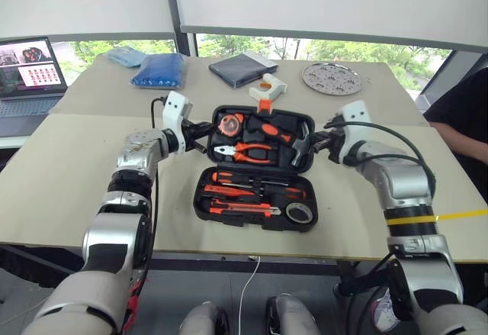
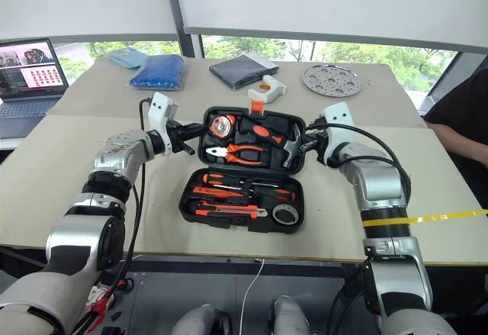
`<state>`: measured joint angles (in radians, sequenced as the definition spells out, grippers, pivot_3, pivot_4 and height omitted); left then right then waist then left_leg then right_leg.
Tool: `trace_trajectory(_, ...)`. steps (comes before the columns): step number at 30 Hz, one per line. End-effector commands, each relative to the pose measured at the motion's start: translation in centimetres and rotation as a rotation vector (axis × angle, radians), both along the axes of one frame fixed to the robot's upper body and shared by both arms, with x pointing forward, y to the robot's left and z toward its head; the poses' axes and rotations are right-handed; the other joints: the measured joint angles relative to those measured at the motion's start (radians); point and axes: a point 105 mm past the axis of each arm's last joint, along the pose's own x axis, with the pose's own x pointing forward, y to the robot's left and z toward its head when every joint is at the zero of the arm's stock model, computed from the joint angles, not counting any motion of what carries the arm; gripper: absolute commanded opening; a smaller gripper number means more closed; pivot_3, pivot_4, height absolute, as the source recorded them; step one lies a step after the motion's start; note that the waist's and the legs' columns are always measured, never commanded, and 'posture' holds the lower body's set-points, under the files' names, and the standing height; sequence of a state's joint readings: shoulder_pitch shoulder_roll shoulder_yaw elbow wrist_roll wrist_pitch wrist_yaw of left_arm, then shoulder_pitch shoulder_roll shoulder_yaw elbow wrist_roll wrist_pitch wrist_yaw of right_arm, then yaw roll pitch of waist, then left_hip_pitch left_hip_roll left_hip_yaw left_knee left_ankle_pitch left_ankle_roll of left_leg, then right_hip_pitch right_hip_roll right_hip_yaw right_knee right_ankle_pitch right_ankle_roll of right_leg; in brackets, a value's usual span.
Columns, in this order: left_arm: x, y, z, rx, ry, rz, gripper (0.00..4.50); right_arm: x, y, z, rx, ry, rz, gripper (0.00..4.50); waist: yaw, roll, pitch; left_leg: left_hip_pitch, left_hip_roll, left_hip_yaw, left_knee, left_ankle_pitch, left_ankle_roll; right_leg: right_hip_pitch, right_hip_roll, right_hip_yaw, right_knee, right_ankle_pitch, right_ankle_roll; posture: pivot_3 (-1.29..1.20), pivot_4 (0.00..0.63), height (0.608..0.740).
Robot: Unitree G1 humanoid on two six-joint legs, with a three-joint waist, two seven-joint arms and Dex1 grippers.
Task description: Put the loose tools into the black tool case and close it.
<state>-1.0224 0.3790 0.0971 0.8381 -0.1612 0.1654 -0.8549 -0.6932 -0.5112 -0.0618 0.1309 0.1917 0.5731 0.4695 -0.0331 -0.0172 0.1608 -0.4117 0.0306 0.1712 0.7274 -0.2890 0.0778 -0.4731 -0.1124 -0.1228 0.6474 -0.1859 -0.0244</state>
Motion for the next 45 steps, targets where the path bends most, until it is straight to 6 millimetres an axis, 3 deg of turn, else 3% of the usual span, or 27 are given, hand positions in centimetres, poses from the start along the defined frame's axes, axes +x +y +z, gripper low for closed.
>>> trace_trajectory(1, -1.5, -1.2, 3.0, 0.058, -0.211, -0.067, 0.04, -1.8, -1.1, 3.7, -0.057, -0.22, -0.017, 0.01, -0.001, 0.0, 0.0, 0.0, 0.0, 0.0, -0.001, 0.0, 0.0, 0.0, 0.0, 0.0, 0.0, 0.0, 0.0, 0.0, 0.15, 0.718)
trace_trajectory(9, -3.1, -0.9, 1.7, 0.184, -0.363, -0.033, 0.04, -4.3, -0.9, 1.9, -0.277, -0.404, -0.011, 0.01, 0.012, 0.0, 0.0, 0.001, 0.0, 0.001, -0.002, 0.0, 0.0, 0.001, 0.0, 0.0, -0.006, -0.003, 0.005, 0.0, 0.15, 0.718)
trace_trajectory(13, -4.0, 1.0, 1.7, 0.197, -0.43, 0.073, 0.04, -6.3, -1.1, -0.1, -0.395, -0.459, 0.013, 0.01, 0.017, 0.0, 0.0, 0.005, 0.0, 0.001, -0.002, 0.0, 0.0, 0.004, 0.0, 0.001, -0.005, -0.005, 0.008, 0.0, 0.15, 0.718)
trace_trajectory(17, -5.6, 2.3, 1.5, 0.178, -0.42, 0.101, 0.04, -8.1, -1.4, -1.3, -0.347, -0.44, 0.026, 0.01, 0.017, 0.0, 0.0, 0.012, 0.002, 0.001, -0.002, 0.0, 0.0, 0.011, 0.0, 0.001, -0.005, -0.006, 0.009, 0.0, 0.15, 0.718)
trace_trajectory(18, -6.2, 2.7, 1.4, 0.166, -0.409, 0.105, 0.78, -8.8, -1.3, -1.3, -0.33, -0.436, 0.035, 0.76, 0.017, 0.0, 0.0, 0.014, 0.002, 0.001, -0.002, 0.0, 0.0, 0.013, 0.0, 0.001, -0.005, -0.006, 0.008, 0.0, 0.15, 0.718)
trace_trajectory(19, -6.9, 3.1, 1.4, 0.164, -0.394, 0.11, 0.94, -9.7, -1.2, -1.4, -0.331, -0.435, 0.048, 0.95, 0.016, 0.0, 0.0, 0.014, 0.003, 0.0, -0.002, 0.0, 0.0, 0.014, 0.0, 0.001, -0.005, -0.007, 0.008, 0.0, 0.15, 0.718)
trace_trajectory(22, -9.8, 5.5, 1.3, 0.086, -0.176, 0.075, 2.23, -12.6, -1.8, -1.1, -0.289, -0.337, 0.101, 2.12, 0.01, 0.0, 0.0, 0.015, 0.004, -0.001, -0.003, 0.0, 0.0, 0.013, -0.001, 0.004, -0.004, -0.008, 0.006, 0.0, 0.15, 0.718)
trace_trajectory(25, -13.6, 7.9, 0.9, 0.052, 0.065, -0.054, 3.16, -15.6, -2.0, -2.4, -0.206, -0.106, 0.24, 2.8, 0.007, 0.0, 0.001, 0.015, 0.007, -0.002, -0.003, 0.0, 0.0, 0.013, -0.001, 0.005, -0.003, -0.008, 0.005, 0.0, 0.15, 0.718)
trace_trajectory(26, -13.9, 9.1, 0.5, 0.063, 0.138, -0.038, 3.16, -16.6, -1.8, -3.0, -0.181, -0.032, 0.294, 2.8, 0.01, 0.0, 0.0, 0.016, 0.008, -0.002, -0.002, 0.0, -0.001, 0.013, -0.001, 0.004, -0.003, -0.009, 0.004, 0.0, 0.15, 0.718)
trace_trajectory(30, -12.3, 11.8, 0.4, 0.133, 0.185, 0.03, 3.16, -19.5, -1.1, -4.6, -0.125, 0.162, 0.446, 2.8, 0.049, 0.0, 0.0, 0.024, 0.007, -0.004, -0.007, -0.007, -0.01, 0.019, 0.0, 0.001, -0.006, -0.013, 0.002, 0.0, 0.15, 0.718)
trace_trajectory(31, -10.9, 12.1, 0.5, 0.181, 0.151, 0.054, 3.16, -20.1, -0.8, -5.3, -0.127, 0.217, 0.486, 2.8, 0.057, 0.0, 0.0, 0.024, 0.006, -0.005, -0.008, -0.01, -0.006, 0.019, 0.0, 0.0, -0.006, -0.015, -0.001, 0.0, 0.15, 0.718)
trace_trajectory(33, -7.9, 11.8, 0.7, 0.22, 0.11, 0.074, 3.16, -20.8, -0.1, -6.4, -0.14, 0.28, 0.55, 2.8, 0.073, -0.001, 0.001, 0.024, 0.003, -0.006, -0.008, -0.01, -0.005, 0.018, -0.001, 0.0, -0.006, -0.015, -0.002, 0.0, 0.15, 0.718)
trace_trajectory(35, -5.6, 10.2, 1.0, 0.26, 0.062, 0.039, 3.21, -20.7, 0.3, -6.9, -0.142, 0.313, 0.579, 2.28, 0.079, -0.004, 0.0, 0.021, 0.003, -0.006, -0.008, -0.009, -0.005, 0.019, 0.0, 0.0, -0.007, -0.014, -0.001, 0.0, 0.15, 0.718)
trace_trajectory(38, -3.0, 6.4, 0.8, 0.305, 0.007, -0.057, 2.44, -20.5, 1.3, -7.6, -0.176, 0.334, 0.638, 1.4, 0.076, -0.005, -0.001, 0.016, 0.002, -0.005, -0.003, -0.006, -0.005, 0.017, 0.0, 0.0, -0.006, -0.01, 0.005, 0.0, 0.15, 0.718)
trace_trajectory(42, -1.4, 2.6, -0.2, 0.388, -0.041, -0.162, 0.99, -19.1, 2.0, -8.2, -0.218, 0.328, 0.642, 0.04, 0.065, -0.007, 0.0, 0.006, 0.0, -0.005, 0.003, -0.004, 0.007, 0.013, 0.001, -0.001, -0.008, -0.009, 0.005, 0.0, 0.15, 0.718)
trace_trajectory(45, -0.7, -1.0, -1.3, 0.455, -0.063, -0.236, 0.16, -18.2, 2.8, -8.8, -0.261, 0.324, 0.674, 0.0, 0.047, -0.01, 0.002, 0.006, -0.001, -0.004, 0.003, -0.005, 0.008, 0.013, 0.002, -0.001, -0.009, -0.008, 0.004, 0.0, 0.15, 0.718)
